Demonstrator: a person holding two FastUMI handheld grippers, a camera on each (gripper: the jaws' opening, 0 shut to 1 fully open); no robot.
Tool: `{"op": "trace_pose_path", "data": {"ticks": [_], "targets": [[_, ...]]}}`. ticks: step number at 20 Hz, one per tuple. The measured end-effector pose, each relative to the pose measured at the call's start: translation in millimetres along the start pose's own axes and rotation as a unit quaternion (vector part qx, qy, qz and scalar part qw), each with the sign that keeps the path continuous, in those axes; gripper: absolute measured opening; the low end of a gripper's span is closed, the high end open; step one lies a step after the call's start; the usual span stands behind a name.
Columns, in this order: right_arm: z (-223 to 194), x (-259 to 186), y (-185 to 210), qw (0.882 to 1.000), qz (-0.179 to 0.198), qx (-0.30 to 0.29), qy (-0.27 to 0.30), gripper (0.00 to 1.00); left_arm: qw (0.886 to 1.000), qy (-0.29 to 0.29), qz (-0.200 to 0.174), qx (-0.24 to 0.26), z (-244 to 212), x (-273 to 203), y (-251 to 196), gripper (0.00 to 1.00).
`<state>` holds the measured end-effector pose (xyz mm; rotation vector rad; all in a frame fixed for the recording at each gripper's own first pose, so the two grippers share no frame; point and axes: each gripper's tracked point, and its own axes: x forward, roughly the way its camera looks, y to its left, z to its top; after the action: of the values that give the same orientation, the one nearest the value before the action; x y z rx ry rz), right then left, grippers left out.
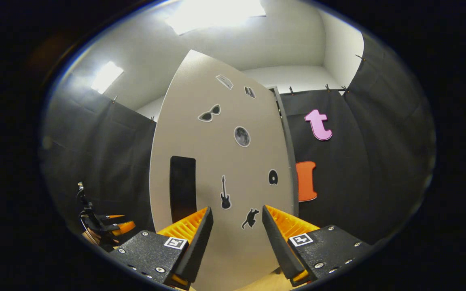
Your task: Open the cabinet door with the right hand, grasp the bottle in the cabinet with the left hand and place it on the coaster, then close the cabinet door with the right hand.
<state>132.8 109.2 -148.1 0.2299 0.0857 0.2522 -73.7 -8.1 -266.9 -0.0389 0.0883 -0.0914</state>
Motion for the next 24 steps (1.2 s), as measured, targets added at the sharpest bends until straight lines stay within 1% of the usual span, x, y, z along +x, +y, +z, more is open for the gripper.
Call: {"op": "trace_pose_path", "data": {"ticks": [3,4,5,6,8,10,13,14,15,16,17,19,21,22,24], "targets": [[-12.1,17.1,19.5,1.0,0.021,0.015,0.003,0.77,1.0,-0.001,0.003,-0.002,3.3,2.1,14.1,0.9],[-15.7,24.0,24.1,0.999,0.029,0.02,0.007,0.86,1.0,-0.002,0.006,-0.001,4.6,2.0,18.7,0.9],[-17.5,30.4,25.9,0.999,0.036,0.026,0.011,0.86,1.0,-0.003,0.007,-0.001,3.9,3.0,23.0,0.9],[-20.2,35.7,29.3,0.999,0.042,0.029,0.017,0.78,1.0,-0.004,0.009,-0.001,2.9,3.5,26.4,0.9],[-24.0,43.2,41.4,0.997,0.06,0.032,0.024,0.78,1.0,-0.005,0.01,-0.002,4.0,5.2,33.4,0.91],[-20.7,46.6,53.2,0.996,0.077,0.035,0.019,0.79,1.0,-0.007,0.014,-0.003,3.4,5.0,41.8,0.9],[-20.4,49.6,59.6,0.996,0.076,0.031,0.023,0.8,1.0,-0.007,0.022,-0.005,1.1,7.8,55.0,0.9],[-22.2,52.0,62.1,0.996,0.075,0.031,0.028,0.86,1.0,-0.007,0.024,-0.007,-1.0,7.8,59.3,0.9],[-26.2,59.2,66.7,0.996,0.076,0.03,0.034,0.86,1.0,-0.006,0.028,-0.01,-2.3,8.3,63.5,0.9],[-31.9,63.4,71.6,0.995,0.081,0.026,0.047,0.8,0.999,-0.005,0.03,-0.013,-5.0,7.9,67.7,0.9],[-31.6,66.3,79.5,0.994,0.091,0.03,0.046,0.8,0.999,-0.005,0.033,-0.015,-7.2,7.5,71.1,0.9],[-29.7,69.7,81.7,0.996,0.084,0.017,0.04,0.82,0.999,-0.004,0.038,-0.017,-10.5,7.4,78.5,0.9],[-28.3,68.9,82.9,0.997,0.074,-0.002,0.037,0.83,0.999,-0.005,0.045,-0.016,-10.1,8.6,87.8,0.9],[-29.1,69.1,83.2,0.997,0.069,-0.004,0.039,0.83,0.999,-0.004,0.046,-0.019,-11.0,9.4,90.3,0.92],[-29.7,69.8,83.4,0.997,0.064,0.002,0.047,0.83,0.999,-0.002,0.049,-0.024,-11.9,10.0,95.4,0.9]]}}
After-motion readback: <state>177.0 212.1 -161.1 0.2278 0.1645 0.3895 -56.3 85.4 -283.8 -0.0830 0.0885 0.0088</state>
